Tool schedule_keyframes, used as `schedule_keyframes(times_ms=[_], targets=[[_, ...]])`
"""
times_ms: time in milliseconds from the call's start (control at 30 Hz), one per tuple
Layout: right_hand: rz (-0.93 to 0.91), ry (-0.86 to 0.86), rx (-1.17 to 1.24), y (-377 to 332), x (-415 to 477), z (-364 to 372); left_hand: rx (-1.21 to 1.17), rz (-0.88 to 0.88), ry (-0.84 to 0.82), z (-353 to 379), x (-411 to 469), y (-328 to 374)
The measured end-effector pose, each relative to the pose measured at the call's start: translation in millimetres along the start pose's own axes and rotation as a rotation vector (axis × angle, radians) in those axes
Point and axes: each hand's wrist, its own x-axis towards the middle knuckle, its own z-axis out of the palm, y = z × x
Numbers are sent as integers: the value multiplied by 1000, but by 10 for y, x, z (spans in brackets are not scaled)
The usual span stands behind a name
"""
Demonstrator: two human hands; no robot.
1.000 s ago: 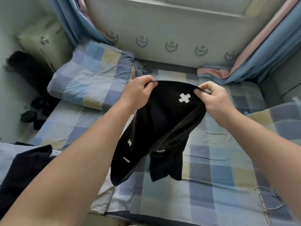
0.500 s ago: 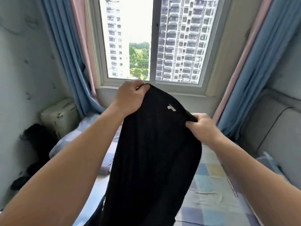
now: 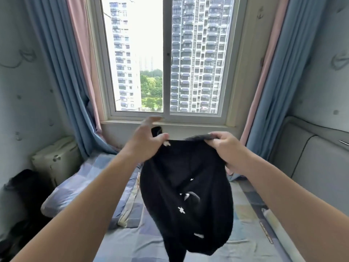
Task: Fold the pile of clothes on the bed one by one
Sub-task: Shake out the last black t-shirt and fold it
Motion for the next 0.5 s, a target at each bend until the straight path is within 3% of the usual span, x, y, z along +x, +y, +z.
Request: schedule_keyframes(times_ms=[133,267,300,500], targets=[[170,138,236,-305,185,70,-206,74,125,365,-303,48],[258,261,391,-382,309,120,-242,-109,-371,849,-456,37],[256,279,459,-394,312,109,-229,-148,-428,1006,-471,-7],[151,373,604,-245,387,-206,-244,-243,-337,1442,-416,-239]])
